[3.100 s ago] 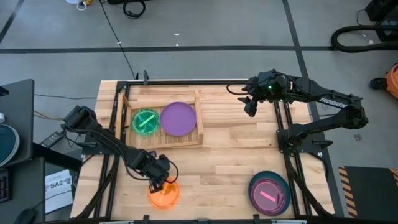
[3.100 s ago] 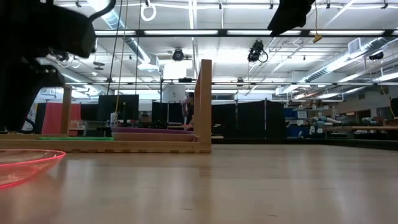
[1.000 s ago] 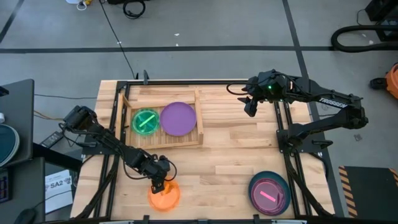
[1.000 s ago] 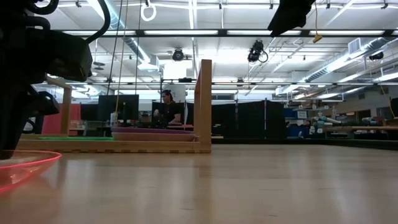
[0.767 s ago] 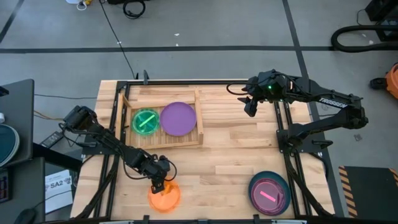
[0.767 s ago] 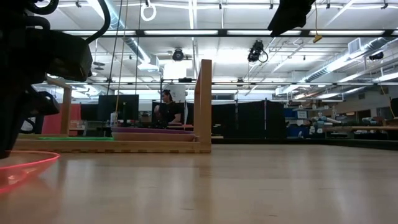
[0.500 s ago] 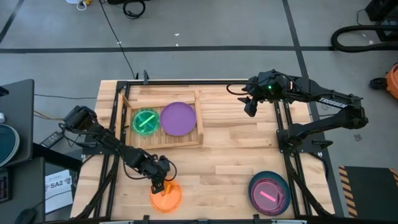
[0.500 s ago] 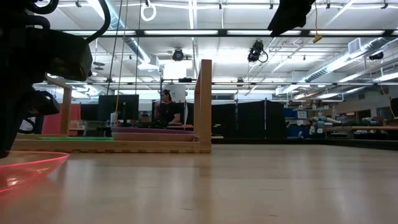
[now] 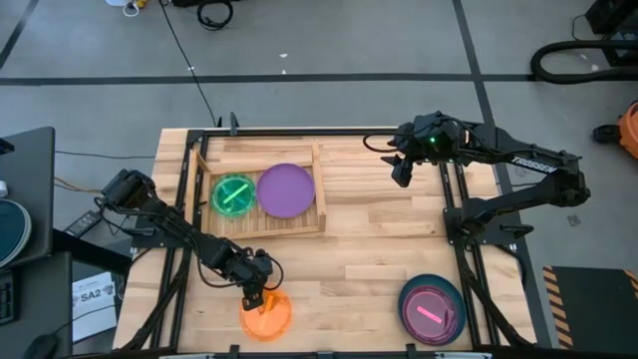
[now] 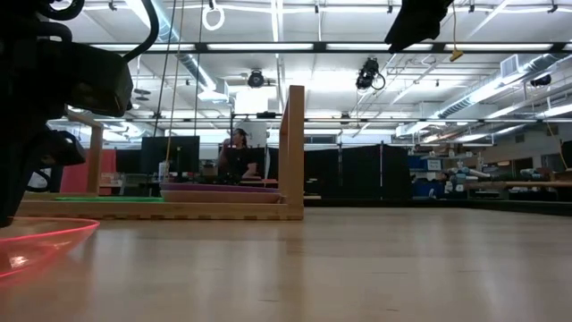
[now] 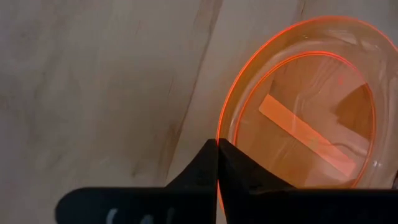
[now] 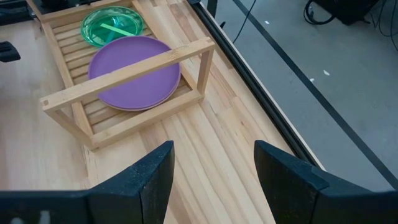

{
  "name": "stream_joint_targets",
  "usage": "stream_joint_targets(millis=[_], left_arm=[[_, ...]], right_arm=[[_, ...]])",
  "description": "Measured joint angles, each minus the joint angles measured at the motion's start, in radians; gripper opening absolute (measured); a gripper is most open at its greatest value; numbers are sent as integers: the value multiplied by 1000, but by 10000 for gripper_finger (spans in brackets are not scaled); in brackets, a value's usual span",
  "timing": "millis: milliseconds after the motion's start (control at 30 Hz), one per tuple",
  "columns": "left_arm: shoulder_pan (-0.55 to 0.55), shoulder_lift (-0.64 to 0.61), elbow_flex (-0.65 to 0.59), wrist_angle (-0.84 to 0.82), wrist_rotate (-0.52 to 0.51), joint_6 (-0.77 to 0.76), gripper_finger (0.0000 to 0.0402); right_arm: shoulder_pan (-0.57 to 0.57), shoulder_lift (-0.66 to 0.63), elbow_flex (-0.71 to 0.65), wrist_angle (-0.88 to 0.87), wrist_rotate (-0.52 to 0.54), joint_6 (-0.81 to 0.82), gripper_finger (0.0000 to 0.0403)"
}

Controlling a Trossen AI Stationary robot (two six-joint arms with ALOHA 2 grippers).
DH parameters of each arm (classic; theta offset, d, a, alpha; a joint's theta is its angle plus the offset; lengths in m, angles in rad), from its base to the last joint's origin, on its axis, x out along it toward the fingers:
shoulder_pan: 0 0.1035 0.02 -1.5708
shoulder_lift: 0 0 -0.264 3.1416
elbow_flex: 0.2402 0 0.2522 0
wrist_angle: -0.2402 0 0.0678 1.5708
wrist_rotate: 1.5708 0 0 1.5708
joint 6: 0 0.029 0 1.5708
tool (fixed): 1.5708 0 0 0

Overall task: Place and stack plates onto a shelf
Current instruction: Stack the orange plate on top of the green plate on the shelf

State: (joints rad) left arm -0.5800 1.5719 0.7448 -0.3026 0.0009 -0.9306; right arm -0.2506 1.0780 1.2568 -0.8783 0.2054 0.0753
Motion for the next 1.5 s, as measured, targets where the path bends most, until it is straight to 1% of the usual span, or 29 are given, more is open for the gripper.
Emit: stream_joint_targets(millis=[167, 400, 600, 733, 1000, 1100, 1300, 1500], left_arm=[[0, 0, 0, 1, 26, 0, 5], [0, 0, 9, 5, 30, 23, 4], [2, 0, 63, -1, 32, 99, 4], [19, -1, 111, -34, 32, 140, 3], [83, -1, 250, -248, 47, 302, 3], [116, -1, 318, -355, 46, 379, 3], [197, -1, 464, -550, 45, 540, 3], [284, -1, 584, -690, 46, 670, 2]], right_arm=[[0, 0, 0, 0, 0, 0, 226], [0, 0, 0, 0, 0, 0, 226], [0, 0, 0, 0, 0, 0, 226], [0, 0, 0, 0, 0, 0, 226], [0, 0, 0, 0, 0, 0, 226], [0, 0, 0, 0, 0, 0, 226], [0, 0, 0, 0, 0, 0, 226], [0, 0, 0, 0, 0, 0, 226]])
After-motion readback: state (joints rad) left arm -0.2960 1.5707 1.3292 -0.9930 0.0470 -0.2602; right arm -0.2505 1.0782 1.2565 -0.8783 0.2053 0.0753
